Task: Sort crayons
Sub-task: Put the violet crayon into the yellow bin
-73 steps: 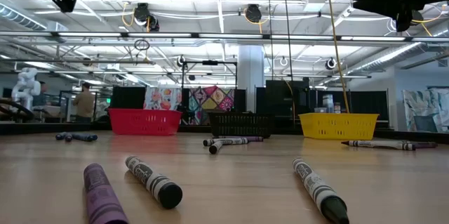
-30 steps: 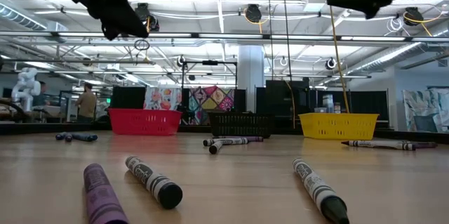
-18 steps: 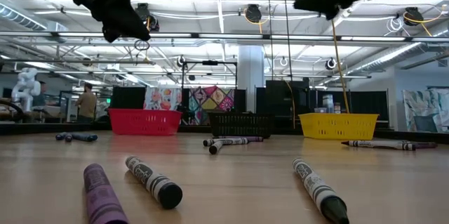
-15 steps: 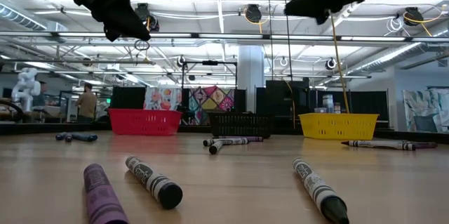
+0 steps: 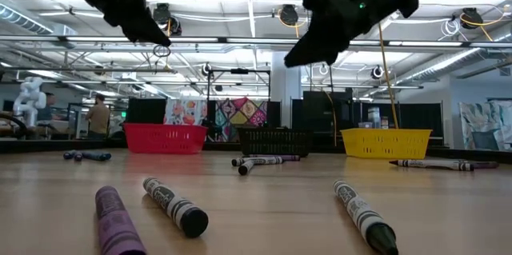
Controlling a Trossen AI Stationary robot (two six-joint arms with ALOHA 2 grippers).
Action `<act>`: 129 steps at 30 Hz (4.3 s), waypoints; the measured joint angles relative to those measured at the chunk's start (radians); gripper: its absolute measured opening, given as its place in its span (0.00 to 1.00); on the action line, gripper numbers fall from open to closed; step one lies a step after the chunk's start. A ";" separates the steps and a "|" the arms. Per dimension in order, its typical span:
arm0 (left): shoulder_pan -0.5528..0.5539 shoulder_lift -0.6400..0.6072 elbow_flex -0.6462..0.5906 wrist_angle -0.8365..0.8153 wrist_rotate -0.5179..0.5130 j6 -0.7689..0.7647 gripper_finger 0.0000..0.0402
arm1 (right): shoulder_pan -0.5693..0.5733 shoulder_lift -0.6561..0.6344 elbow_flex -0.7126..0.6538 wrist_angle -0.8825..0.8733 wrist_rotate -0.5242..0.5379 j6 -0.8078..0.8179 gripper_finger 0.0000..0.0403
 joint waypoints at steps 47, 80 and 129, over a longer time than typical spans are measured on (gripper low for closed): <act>0.000 0.000 -0.001 -0.008 -0.068 0.004 0.20 | -0.054 0.416 0.008 0.120 -0.075 0.000 0.20; 0.000 0.000 -0.001 -0.010 -0.072 -0.002 0.20 | -0.052 0.356 0.003 0.054 -0.201 0.050 0.01; 0.000 0.003 -0.001 0.029 -0.080 0.129 0.20 | -0.441 -0.187 0.007 -0.879 0.135 0.004 0.00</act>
